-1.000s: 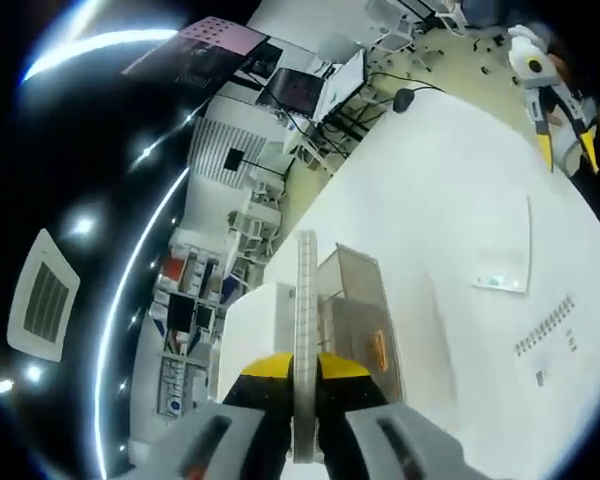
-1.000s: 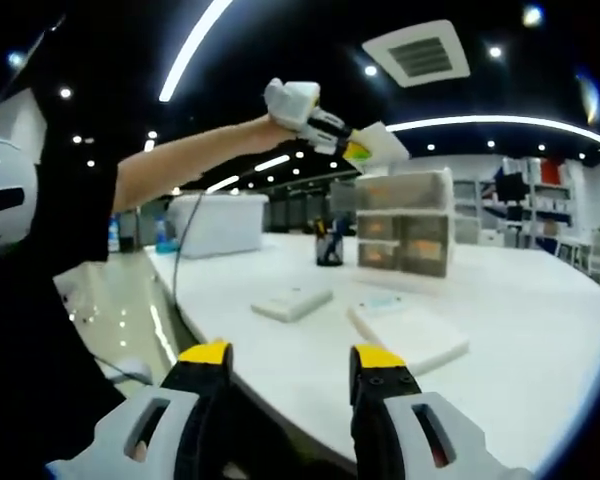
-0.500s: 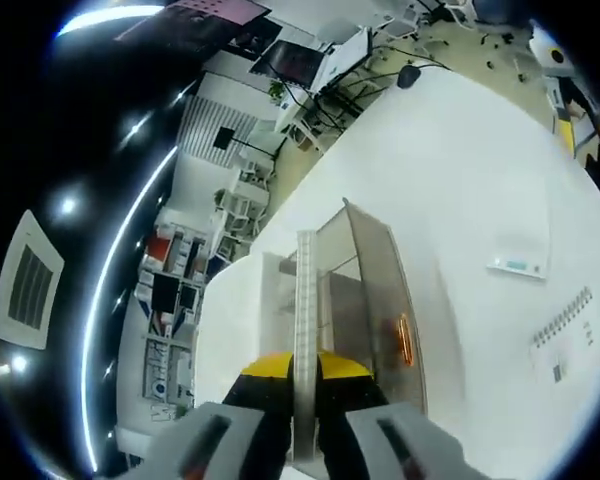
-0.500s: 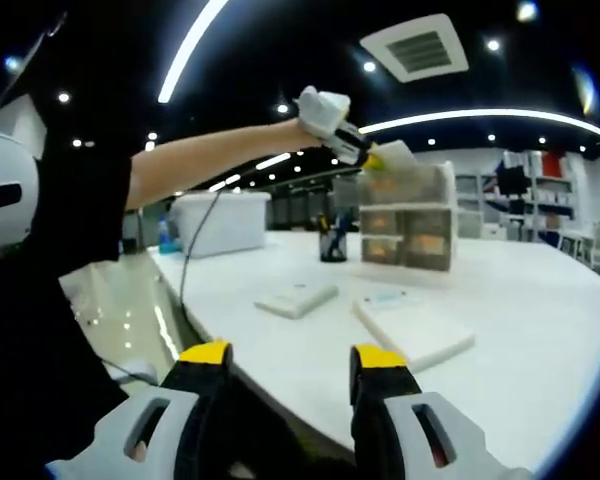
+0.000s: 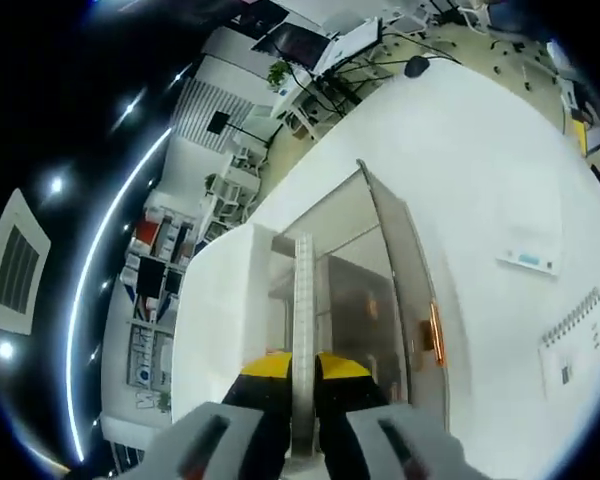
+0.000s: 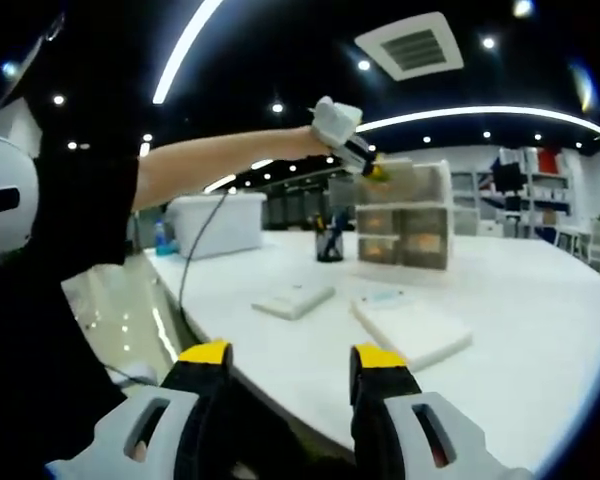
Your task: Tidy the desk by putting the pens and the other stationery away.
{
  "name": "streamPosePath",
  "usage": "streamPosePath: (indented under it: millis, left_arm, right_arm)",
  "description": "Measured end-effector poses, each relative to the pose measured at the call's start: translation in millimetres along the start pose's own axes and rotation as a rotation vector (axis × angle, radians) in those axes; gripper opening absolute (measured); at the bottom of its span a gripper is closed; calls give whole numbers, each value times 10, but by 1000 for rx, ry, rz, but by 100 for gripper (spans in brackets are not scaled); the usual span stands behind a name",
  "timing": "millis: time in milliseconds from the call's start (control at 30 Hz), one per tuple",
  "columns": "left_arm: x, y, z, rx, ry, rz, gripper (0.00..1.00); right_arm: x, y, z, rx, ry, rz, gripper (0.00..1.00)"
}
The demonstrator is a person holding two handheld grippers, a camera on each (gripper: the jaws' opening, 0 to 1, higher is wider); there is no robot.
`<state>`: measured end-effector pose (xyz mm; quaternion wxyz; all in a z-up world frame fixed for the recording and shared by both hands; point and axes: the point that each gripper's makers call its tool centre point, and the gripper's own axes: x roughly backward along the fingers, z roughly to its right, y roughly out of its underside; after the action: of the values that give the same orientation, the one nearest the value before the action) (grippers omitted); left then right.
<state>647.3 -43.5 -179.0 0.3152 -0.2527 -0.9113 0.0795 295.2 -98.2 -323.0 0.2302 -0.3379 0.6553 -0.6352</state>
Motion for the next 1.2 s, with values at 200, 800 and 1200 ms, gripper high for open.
streamPosePath:
  millis: [200, 800, 1200]
  left_arm:
    - [-60, 80, -3, 14, 4, -22, 9]
    - [211, 142, -169, 651, -2, 175, 31]
    - [772, -380, -333, 779, -124, 484, 42]
  right_arm:
    - [-17, -15, -12, -4, 2, 4, 44]
    - [-96, 18, -63, -23, -6, -9, 44]
    - [-155, 30, -105, -34, -21, -17, 44]
